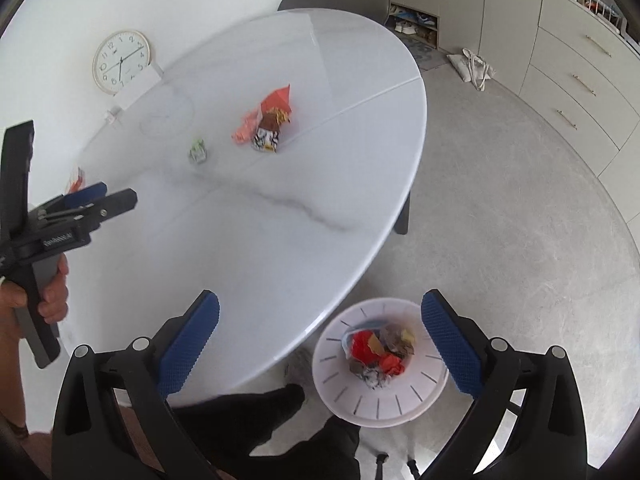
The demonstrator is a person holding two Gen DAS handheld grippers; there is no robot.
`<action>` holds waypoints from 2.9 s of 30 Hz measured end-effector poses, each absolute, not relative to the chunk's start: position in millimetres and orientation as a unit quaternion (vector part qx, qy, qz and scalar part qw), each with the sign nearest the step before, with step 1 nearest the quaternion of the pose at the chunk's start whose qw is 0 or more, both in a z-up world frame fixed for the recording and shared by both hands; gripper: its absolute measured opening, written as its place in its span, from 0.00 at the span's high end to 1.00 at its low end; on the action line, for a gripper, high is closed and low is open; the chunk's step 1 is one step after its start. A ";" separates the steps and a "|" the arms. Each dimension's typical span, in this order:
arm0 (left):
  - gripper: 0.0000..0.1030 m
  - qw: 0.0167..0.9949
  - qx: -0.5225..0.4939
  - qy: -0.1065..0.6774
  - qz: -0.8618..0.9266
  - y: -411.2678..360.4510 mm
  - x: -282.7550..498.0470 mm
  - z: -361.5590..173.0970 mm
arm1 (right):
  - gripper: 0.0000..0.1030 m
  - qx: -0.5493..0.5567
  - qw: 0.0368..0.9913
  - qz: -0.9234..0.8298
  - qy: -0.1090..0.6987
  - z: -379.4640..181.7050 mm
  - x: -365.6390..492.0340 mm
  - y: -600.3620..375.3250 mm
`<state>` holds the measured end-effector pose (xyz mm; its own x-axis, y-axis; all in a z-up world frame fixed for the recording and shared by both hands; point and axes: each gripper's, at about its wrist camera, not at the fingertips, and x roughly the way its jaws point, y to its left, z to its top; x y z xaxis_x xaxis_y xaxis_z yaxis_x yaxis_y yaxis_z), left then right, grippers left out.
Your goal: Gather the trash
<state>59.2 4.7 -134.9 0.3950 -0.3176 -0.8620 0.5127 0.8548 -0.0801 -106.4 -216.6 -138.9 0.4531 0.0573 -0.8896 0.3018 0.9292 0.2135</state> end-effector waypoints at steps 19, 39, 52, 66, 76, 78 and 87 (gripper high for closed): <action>0.20 0.828 0.079 0.521 -0.190 -21.1 186.4 -225.6 | 0.03 0.180 0.819 -0.085 0.538 -153.6 -1.2 -200.5; 0.70 0.823 0.080 0.535 -0.171 -17.1 188.3 -229.1 | 0.03 0.187 0.812 -0.085 0.547 -172.5 61.2 -199.1; 0.69 0.841 0.071 0.514 -0.151 40.7 160.0 -183.1 | 0.28 0.211 0.783 -0.116 0.574 -233.7 145.0 -207.7; 0.70 0.838 0.080 0.507 -0.185 37.3 145.1 -169.3 | 0.79 0.175 0.797 -0.111 0.568 -224.4 120.9 -188.2; 0.70 0.836 0.108 0.481 -0.240 14.6 78.4 -138.5 | 0.80 0.182 0.824 -0.082 0.529 -171.4 7.5 -188.5; 0.69 0.836 0.111 0.476 -0.250 11.3 63.1 -135.9 | 0.80 0.186 0.828 -0.082 0.522 -164.3 -21.0 -192.8; 0.69 0.826 0.107 0.486 -0.265 8.7 27.6 -139.7 | 0.79 0.205 0.826 -0.076 0.519 -169.3 -44.5 -202.4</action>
<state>27.6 8.7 -139.7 0.3870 -0.3338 -0.8596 0.5423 0.8363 -0.0806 -44.5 -202.4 -169.3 0.4487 0.0870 -0.8895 0.3389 0.9043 0.2594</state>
